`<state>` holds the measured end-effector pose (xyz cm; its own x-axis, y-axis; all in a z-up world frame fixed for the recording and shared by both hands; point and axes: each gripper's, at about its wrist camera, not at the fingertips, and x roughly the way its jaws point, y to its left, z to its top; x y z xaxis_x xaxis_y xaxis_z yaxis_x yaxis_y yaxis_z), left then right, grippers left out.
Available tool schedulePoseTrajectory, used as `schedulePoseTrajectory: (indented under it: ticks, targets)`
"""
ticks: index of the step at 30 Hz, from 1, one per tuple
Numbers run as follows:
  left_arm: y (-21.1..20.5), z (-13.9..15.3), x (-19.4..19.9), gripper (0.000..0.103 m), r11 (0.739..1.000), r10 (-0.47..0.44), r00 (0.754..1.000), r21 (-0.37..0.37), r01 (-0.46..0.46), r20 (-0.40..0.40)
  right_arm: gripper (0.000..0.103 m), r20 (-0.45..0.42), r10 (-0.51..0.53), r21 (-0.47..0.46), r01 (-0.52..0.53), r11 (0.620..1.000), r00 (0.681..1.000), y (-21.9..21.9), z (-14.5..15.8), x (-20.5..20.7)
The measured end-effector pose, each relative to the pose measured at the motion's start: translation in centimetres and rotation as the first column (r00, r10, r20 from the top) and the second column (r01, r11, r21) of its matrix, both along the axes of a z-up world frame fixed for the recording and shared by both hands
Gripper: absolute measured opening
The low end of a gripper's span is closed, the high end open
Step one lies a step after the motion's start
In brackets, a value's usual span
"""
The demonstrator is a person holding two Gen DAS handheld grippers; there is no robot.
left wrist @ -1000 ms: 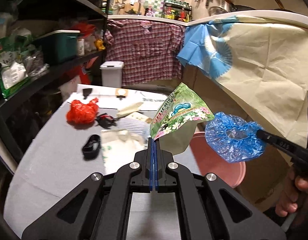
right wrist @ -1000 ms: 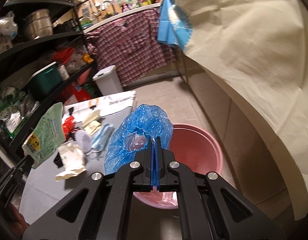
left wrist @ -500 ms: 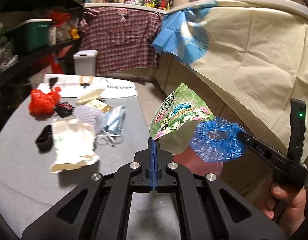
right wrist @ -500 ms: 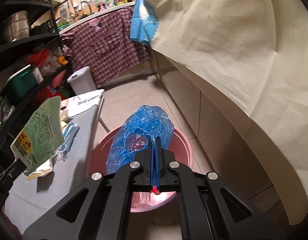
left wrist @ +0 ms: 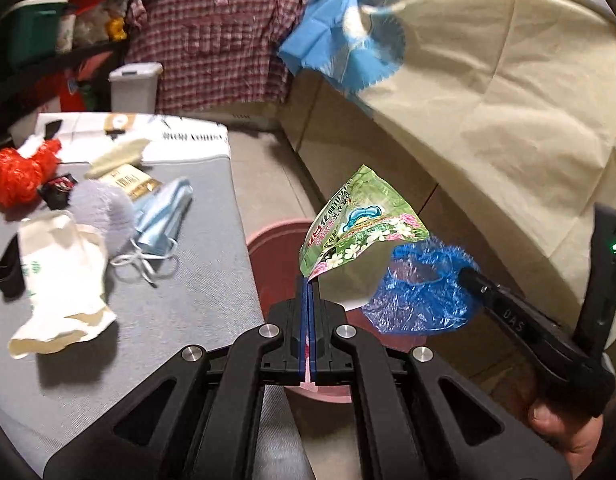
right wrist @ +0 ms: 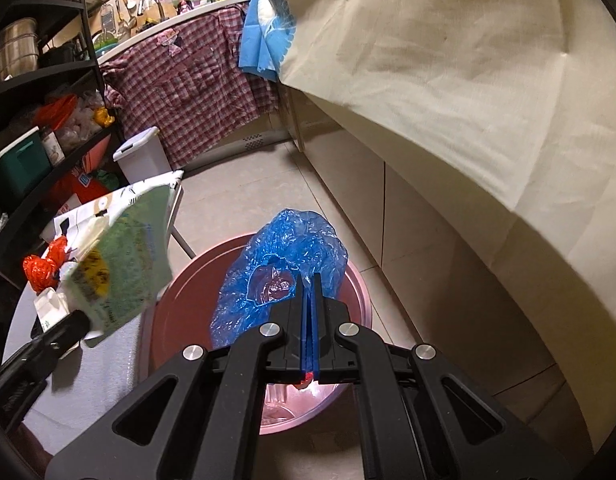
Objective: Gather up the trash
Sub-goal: 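Carry the blue bag and green wrapper to the pink bin and release both, then grasp the white paper bag with the right tool while the left grasps the black strap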
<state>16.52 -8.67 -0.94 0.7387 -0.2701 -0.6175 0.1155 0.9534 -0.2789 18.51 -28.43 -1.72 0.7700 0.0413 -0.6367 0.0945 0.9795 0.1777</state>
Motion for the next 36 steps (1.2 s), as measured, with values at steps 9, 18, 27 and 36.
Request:
schedulePoseTrajectory:
  ticks: [9,18,27,36]
  targets:
    - [0.7,-2.8,2.9,0.006,1.0,0.006,0.99,-0.012,-0.008,-0.14,0.028,-0.112,0.028,-0.012,-0.03,0.999,0.993,1.0,-2.3,2.3]
    - [3.1,-2.7,-0.4,0.007,0.999,0.011,0.994,-0.03,-0.015,-0.108,0.041,-0.068,0.025,-0.032,-0.027,0.999,0.997,1.2,-2.0,0.9]
    - [5.9,0.7,-3.5,0.007,0.999,0.034,0.999,-0.012,-0.034,-0.026,0.041,0.004,0.114,-0.037,-0.114,0.993,0.993,3.0,-0.8,-0.6]
    - [12.2,5.7,-6.9,0.007,0.997,0.071,0.996,0.034,-0.073,0.06,0.038,0.081,0.186,0.016,-0.188,0.982,0.979,6.1,1.6,-3.4]
